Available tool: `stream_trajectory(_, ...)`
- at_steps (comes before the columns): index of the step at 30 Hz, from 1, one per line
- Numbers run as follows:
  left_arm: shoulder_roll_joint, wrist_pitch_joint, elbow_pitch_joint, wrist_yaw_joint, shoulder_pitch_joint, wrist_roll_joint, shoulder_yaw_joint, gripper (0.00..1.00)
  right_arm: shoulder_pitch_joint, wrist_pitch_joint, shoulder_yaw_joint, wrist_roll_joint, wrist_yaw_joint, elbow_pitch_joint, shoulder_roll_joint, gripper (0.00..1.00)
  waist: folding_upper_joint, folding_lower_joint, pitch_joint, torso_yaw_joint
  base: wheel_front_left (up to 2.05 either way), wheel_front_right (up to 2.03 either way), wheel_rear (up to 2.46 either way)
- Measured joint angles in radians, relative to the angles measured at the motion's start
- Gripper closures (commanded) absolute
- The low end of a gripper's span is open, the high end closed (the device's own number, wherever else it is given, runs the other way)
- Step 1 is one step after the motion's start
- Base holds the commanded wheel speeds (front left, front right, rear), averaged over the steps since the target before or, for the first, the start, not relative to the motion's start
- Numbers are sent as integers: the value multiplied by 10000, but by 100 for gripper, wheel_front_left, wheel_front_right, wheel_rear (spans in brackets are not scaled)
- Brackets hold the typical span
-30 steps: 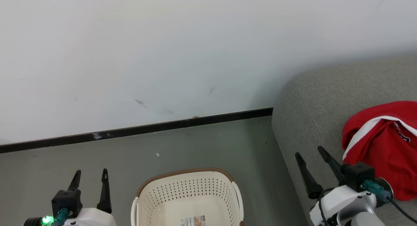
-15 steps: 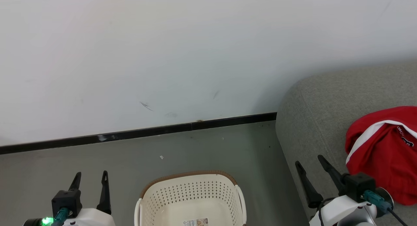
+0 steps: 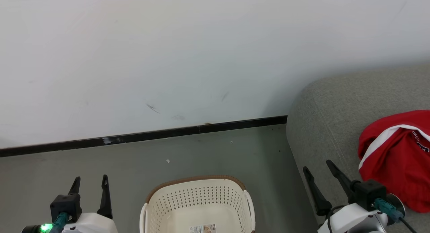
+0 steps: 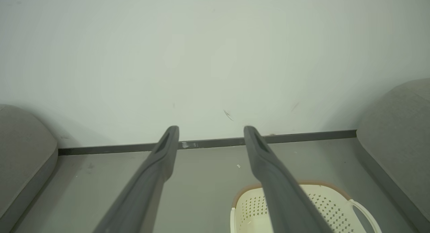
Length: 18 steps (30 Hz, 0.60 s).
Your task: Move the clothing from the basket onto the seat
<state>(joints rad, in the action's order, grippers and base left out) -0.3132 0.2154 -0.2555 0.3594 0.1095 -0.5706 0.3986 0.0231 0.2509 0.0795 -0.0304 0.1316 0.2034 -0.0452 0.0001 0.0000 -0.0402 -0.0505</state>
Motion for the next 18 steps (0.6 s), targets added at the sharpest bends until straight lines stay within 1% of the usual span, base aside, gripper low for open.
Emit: stream_trajectory(18, 19, 2, 117, 75, 0, -10, -36, 0, -85, 0, -4, -105, 0, -176, 12, 0, 0, 0, 37, 28, 0, 0, 0)
